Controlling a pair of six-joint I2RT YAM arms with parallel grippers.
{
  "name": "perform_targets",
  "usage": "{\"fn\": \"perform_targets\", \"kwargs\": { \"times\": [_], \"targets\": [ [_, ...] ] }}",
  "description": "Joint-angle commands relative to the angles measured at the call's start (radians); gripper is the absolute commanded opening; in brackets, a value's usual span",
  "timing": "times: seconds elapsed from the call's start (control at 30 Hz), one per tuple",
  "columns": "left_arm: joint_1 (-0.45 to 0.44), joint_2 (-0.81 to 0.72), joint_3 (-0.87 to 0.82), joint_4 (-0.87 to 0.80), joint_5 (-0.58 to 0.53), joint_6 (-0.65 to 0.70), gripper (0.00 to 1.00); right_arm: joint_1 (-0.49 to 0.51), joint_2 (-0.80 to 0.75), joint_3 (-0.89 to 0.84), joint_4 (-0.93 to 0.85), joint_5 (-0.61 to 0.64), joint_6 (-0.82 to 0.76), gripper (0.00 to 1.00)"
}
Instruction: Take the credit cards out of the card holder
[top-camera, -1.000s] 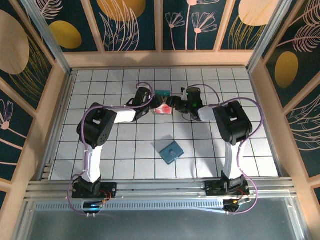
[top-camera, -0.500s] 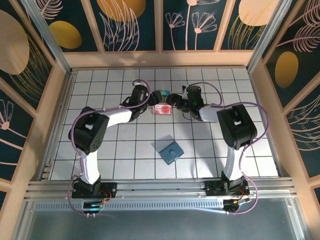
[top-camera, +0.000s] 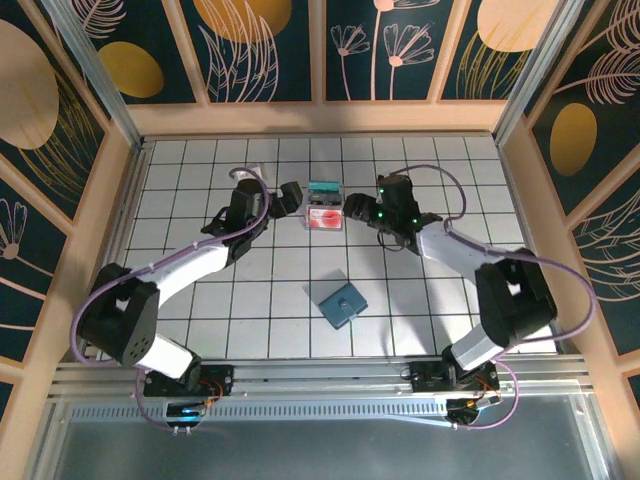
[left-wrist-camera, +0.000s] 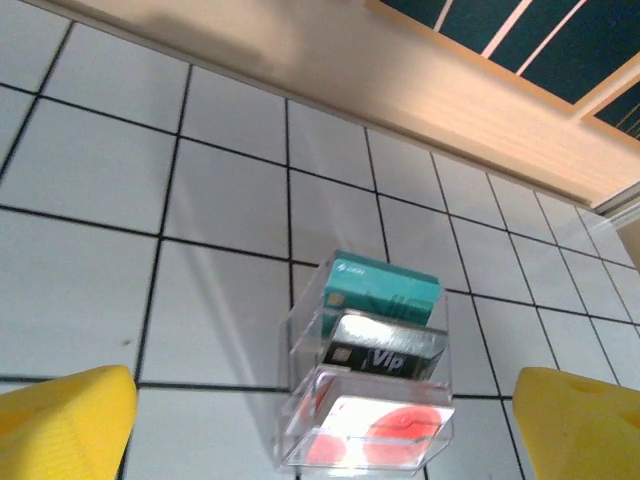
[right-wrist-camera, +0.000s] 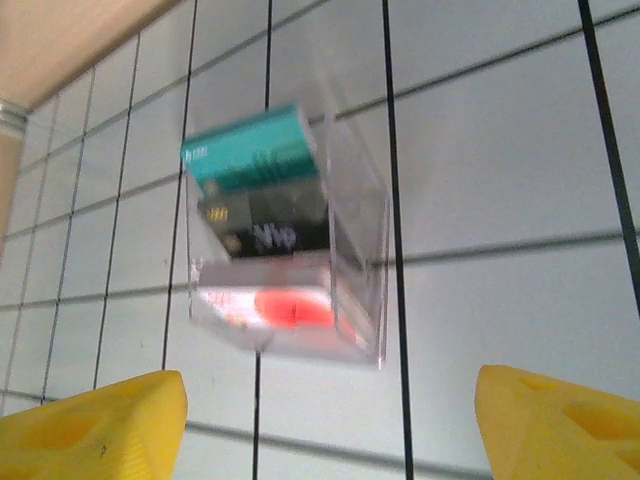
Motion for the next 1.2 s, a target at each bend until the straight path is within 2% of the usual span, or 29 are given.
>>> {"fn": "perform_targets", "kwargs": {
  "times": [0.0, 0.2, 0.4, 0.5, 0.77, 0.87, 1.0, 1.17],
  "targets": [
    [-0.008, -0.074, -0.058, -0.096, -0.014, -0.002, 0.96, 0.077, -0.122, -0.059, -0.192, 0.131, 0.051, 0.76],
    [-0.038, -0.195, -0.194, -0.127, 0.089, -0.066, 0.88, 0.23, -0.283, -0.142, -0.343, 0.181, 0.202, 0.68],
    [-0.133, -0.284, -0.262, -0.233, 0.116, -0.11, 0.82, 0.39, -0.327, -0.158, -0.485, 0.183, 0.34, 0.57],
    [-0.166, -0.296, -0.284, -0.235, 0.158, -0.115, 0.78, 0.437, -0.337, -0.166, -0.53, 0.176, 0.395, 0.51],
    [-0.295, -0.188, -0.256, -0.228, 0.213, -0.085, 0.74, 0.454, -0.396, -0.263, -0.525, 0.084, 0.508, 0.48],
    [-0.335, -0.14, -0.239, -0.239, 0.216, -0.073, 0.74, 0.455, -0.399, -0.301, -0.494, 0.056, 0.54, 0.52],
    [-0.346, -0.087, -0.247, -0.221, 0.246, -0.074, 0.69, 0.455, -0.385, -0.349, -0.417, 0.009, 0.572, 0.58],
    [-0.355, -0.033, -0.236, -0.2, 0.281, -0.046, 0.62, 0.441, -0.363, -0.396, -0.328, -0.025, 0.589, 0.6]
  ]
}}
